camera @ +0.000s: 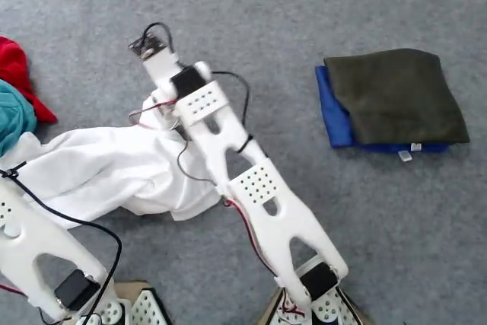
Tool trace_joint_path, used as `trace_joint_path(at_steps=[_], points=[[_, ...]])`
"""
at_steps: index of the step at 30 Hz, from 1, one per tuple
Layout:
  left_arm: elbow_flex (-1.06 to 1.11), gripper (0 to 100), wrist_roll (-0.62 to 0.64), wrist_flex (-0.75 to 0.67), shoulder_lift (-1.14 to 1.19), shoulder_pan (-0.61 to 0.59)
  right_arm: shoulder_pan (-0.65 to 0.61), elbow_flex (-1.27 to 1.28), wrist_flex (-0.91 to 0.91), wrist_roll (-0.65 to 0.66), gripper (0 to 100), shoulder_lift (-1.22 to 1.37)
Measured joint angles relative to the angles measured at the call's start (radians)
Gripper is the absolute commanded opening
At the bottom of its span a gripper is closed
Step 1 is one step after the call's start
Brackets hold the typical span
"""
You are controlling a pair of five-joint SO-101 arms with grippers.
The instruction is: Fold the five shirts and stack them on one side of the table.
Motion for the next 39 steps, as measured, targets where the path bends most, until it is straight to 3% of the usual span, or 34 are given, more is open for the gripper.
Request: trace_joint_path(at_steps=[7, 12, 18, 22, 25, 29, 39], points=[[0.0, 3, 0.002, -0.015, 0.048, 0.037, 0.106, 0.114, 0.041, 0.002, 2.4, -0.126], [0.0, 3, 0.003, -0.015, 0.049, 0.046, 0.089, 0.451, 0.041, 0.032, 3.8, -0.397], [0.0, 3, 0.002, -0.023, 0.049, 0.051, 0.008, 0.964, 0.018, -0.003, 23.1, -0.628], [0.0, 3, 0.002, -0.048, 0.049, 0.052, -0.025, 1.096, 0.0, -0.048, 30.6, -0.667], [0.0, 3, 0.002, -0.051, 0.049, 0.052, -0.081, 1.111, -0.002, -0.054, 25.2, -0.672], [0.0, 3, 0.002, -0.057, 0.049, 0.052, -0.175, 1.112, -0.002, -0.054, 4.0, -0.675], [0.0, 3, 0.003, -0.08, 0.049, 0.052, -0.227, 1.198, 0.031, 0.025, 3.8, -0.678]])
